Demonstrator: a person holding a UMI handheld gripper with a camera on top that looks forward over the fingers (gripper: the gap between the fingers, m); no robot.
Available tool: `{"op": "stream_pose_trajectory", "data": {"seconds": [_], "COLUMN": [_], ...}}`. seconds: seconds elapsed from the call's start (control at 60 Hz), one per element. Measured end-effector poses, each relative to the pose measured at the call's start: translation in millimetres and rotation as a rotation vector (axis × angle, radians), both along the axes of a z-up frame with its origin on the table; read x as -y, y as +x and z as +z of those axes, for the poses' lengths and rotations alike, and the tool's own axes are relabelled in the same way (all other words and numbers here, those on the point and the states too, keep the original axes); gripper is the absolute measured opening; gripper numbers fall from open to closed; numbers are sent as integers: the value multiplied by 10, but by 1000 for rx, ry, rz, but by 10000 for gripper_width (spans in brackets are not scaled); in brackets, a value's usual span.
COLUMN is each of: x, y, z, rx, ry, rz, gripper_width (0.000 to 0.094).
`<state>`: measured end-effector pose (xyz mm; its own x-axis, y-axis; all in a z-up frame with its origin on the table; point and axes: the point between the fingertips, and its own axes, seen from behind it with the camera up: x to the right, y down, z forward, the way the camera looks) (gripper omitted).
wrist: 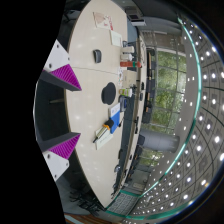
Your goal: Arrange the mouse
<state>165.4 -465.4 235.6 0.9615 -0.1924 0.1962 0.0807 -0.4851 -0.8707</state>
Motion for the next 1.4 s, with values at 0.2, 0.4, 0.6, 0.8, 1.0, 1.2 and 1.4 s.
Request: {"op": "stream_pose_trajectory", "data": {"seconds": [0.2, 0.4, 0.6, 0.8, 1.0, 1.2, 1.4], "x": [-46, -95, -770, -1810, -2647, -3105, -3440], "y": [-222, -798, -1875, -2697, -2988, -3130, -3230], "z": [-315, -811, -1354, -1751, -2166, -2373, -2405], "rx": [-28, -87, -173, -225, -257, -270, -253], "ry": [-33, -78, -76, -45, -77, -113, -131], "rz": [42, 130, 252, 309, 271, 231, 234], "gripper_width": [856, 867, 861, 852, 853, 855, 852]}}
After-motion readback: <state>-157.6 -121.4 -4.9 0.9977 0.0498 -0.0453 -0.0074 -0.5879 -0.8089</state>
